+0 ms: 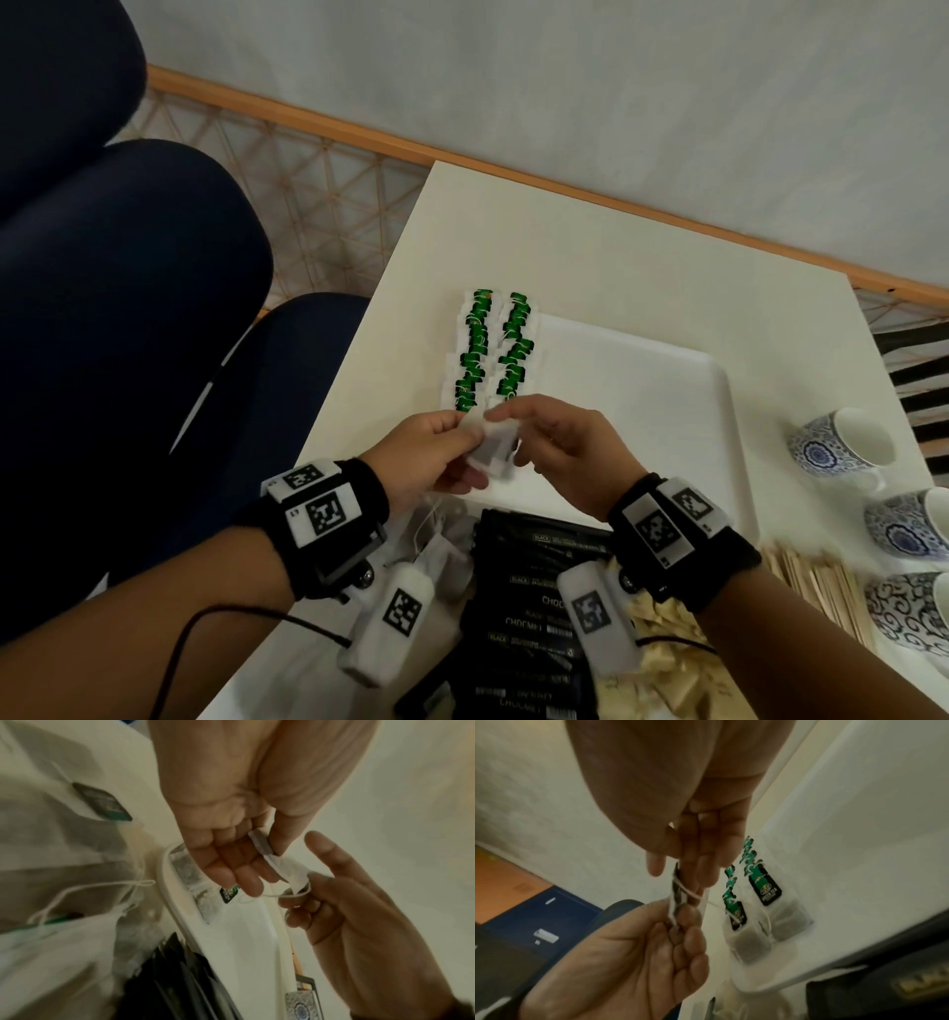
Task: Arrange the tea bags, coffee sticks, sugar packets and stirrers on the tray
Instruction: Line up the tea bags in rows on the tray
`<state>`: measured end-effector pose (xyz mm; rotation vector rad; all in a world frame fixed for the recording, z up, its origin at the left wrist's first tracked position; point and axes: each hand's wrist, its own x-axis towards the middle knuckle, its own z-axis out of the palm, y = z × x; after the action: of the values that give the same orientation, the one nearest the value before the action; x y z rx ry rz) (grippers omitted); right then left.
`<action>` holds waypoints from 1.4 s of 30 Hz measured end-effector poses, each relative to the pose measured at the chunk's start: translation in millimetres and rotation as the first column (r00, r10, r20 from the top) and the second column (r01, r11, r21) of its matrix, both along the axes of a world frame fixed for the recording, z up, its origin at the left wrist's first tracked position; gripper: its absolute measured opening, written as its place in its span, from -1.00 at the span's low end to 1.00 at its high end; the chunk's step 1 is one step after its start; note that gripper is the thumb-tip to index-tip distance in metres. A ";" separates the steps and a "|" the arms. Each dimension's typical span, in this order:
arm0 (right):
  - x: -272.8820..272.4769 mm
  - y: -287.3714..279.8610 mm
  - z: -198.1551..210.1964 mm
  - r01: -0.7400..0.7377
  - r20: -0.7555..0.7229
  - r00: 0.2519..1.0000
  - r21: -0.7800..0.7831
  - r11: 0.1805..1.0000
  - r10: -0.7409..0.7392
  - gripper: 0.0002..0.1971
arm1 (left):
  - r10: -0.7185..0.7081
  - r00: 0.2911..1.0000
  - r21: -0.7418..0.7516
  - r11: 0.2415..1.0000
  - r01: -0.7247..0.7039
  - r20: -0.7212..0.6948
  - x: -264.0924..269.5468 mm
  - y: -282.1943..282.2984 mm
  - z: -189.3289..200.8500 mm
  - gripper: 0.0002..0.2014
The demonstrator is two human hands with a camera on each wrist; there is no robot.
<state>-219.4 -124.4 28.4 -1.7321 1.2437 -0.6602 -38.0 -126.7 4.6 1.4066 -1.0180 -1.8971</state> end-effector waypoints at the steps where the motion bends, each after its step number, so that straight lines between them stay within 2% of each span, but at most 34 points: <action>1: -0.7 1.0 1.7 -0.065 -0.043 0.997 -0.047 0.997 0.063 -0.54 | 0.010 1.000 0.026 1.000 -0.010 -0.018 0.5 -0.3 -0.7 -0.85; 4: -1.5 -0.5 -0.9 -0.182 -0.199 0.969 -0.182 0.966 0.145 -0.63 | -0.002 0.999 0.070 0.998 0.005 -0.050 0.4 0.7 -1.5 -0.86; 6: -1.8 -3.3 -5.1 -0.135 -0.231 0.970 -0.248 0.959 0.077 -0.73 | -0.005 0.999 0.071 0.997 0.008 -0.039 0.0 2.9 -1.6 -0.84; 9: -2.2 -7.0 -8.2 -0.024 -0.223 0.974 -0.285 0.958 -0.042 -0.81 | -0.035 0.998 -0.014 0.999 0.036 0.052 3.7 5.2 -4.7 -0.67; 12: -1.2 -7.3 -7.6 -0.033 -0.300 0.952 -0.285 0.958 -0.057 -0.85 | -0.122 0.987 -0.093 0.987 0.131 0.100 7.7 7.4 -5.7 -0.47; 16: 1.8 -5.9 -1.4 0.022 -0.294 0.952 -0.199 0.980 -0.081 -0.82 | -0.174 0.982 -0.166 0.969 0.184 0.071 8.2 11.9 -2.9 -0.50; 20: 6.2 -3.6 0.5 0.116 -0.198 0.972 -0.054 0.992 -0.124 -0.82 | -0.166 0.983 -0.205 0.962 0.178 0.079 7.2 11.6 -6.2 -0.75; 23: 8.2 -1.6 1.2 0.131 -0.165 0.978 -0.007 0.991 -0.130 -0.81 | -0.153 0.985 -0.207 0.964 0.168 0.086 6.8 13.1 -7.0 -0.71; 26: 7.2 0.4 0.0 0.053 -0.241 0.968 -0.097 0.994 -0.075 -0.81 | -0.167 0.977 -0.193 0.962 0.191 0.131 7.6 15.1 -10.3 -0.62; 29: 6.5 1.9 -2.4 -0.041 -0.353 0.935 -0.187 0.981 -0.028 -0.85 | -0.150 0.972 -0.195 0.963 0.185 0.183 11.6 17.6 -15.4 -0.78; 35: 3.1 -4.6 -22.7 -0.097 -0.526 0.846 0.006 0.995 0.085 -0.86 | -0.050 0.959 -0.221 0.969 0.115 0.279 45.3 29.2 -24.8 -0.76; 42: 2.1 -24.9 -37.0 -0.007 -0.582 0.813 -0.004 1.000 0.003 -0.83 | 0.044 0.906 -0.257 0.964 0.073 0.421 78.9 46.7 -37.4 -0.85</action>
<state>-217.3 -149.3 -8.7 -2.0208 1.6445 -0.1084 40.8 -80.0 -32.8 1.6848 -1.4320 -1.4175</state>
